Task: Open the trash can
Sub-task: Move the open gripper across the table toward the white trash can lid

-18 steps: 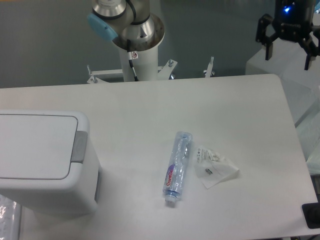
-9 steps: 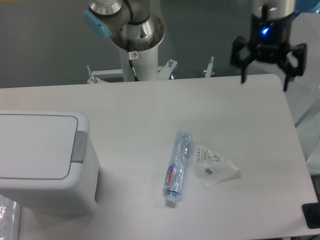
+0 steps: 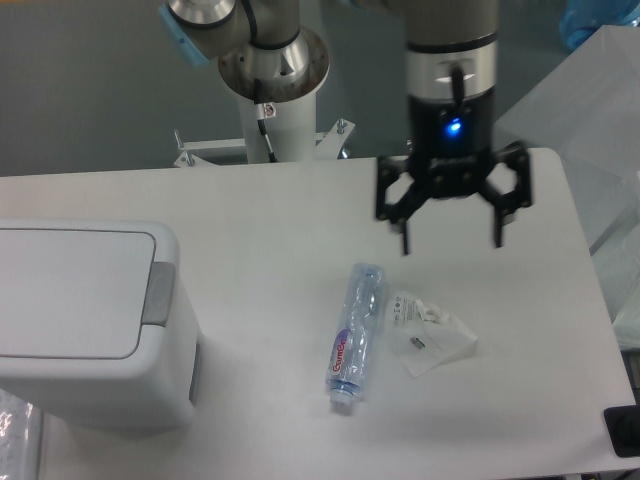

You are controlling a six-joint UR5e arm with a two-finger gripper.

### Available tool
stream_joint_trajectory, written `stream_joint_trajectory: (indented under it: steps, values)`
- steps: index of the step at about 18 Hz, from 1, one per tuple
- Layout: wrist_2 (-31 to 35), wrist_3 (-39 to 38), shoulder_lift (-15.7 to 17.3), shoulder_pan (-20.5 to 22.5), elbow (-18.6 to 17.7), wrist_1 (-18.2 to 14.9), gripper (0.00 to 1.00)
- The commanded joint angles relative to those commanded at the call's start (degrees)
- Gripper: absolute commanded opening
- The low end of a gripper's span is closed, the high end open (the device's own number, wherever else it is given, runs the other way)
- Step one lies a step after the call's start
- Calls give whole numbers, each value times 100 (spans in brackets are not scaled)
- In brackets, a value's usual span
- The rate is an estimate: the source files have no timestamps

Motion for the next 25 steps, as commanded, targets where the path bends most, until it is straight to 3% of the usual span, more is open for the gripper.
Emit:
stream_joint_trajectory:
  steps: [8, 14, 25]
  values:
    - [-125, -272, -89, -484, -52, 9, 100]
    - [-275, -1194, -45, -712, -193, 246, 100]
    - [-257, -1178, 8, -1003, -606, 352, 100]
